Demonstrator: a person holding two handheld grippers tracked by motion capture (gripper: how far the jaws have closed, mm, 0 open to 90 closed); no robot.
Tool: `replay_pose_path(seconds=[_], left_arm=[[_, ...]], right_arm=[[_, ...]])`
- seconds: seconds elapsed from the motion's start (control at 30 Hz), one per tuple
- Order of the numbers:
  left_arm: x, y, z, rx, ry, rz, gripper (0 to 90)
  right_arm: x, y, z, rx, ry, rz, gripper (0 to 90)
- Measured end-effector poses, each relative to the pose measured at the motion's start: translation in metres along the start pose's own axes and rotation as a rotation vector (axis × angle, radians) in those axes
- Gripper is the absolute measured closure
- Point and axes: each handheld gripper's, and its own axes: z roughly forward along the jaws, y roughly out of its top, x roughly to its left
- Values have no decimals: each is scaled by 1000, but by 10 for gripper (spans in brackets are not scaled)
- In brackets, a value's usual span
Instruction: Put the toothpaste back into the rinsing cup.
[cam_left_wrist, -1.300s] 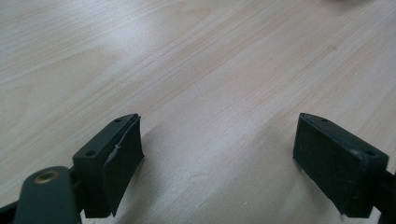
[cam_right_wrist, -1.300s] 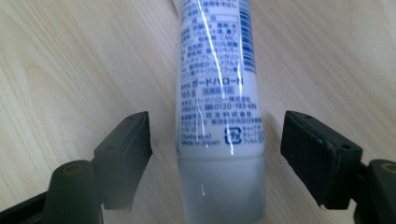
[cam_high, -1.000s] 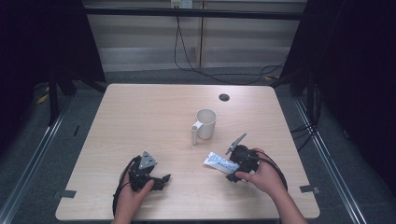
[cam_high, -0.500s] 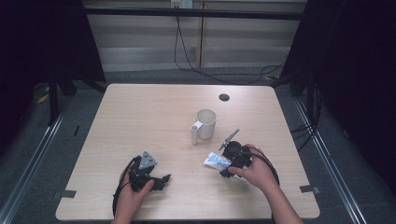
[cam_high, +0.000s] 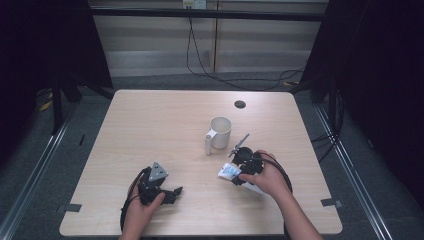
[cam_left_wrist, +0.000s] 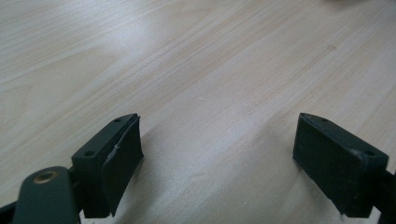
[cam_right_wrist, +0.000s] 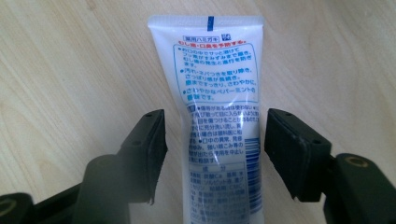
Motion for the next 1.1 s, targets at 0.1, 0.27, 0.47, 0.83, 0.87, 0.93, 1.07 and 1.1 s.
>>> replay_pose_path(seconds=[0.1,0.27,0.47,0.83,0.87,0.93,1.07,1.1], left_arm=[[0,0,0,1,-1,3,153],[0,0,0,2,-1,4,153],[0,0,0,1,0,2,153],[0,0,0,3,-1,4,153],[0,0,0,1,-1,1,153],[0,0,0,0,-1,-1,153],[0,0,0,2,0,2,153],[0,0,0,1,0,2,153]], right_arm=[[0,1,2,-13,-11,-13,444],[0,-1,5,-35,-10,1,459],[1,-5,4,-64,-22,-34,566],[-5,-20,-8,-166,24,20,678],[-6,-23,-10,-188,29,28,678],[-9,-27,-13,-215,42,34,678],[-11,-33,-22,-287,27,52,678],[-12,-34,-23,-304,32,56,678]])
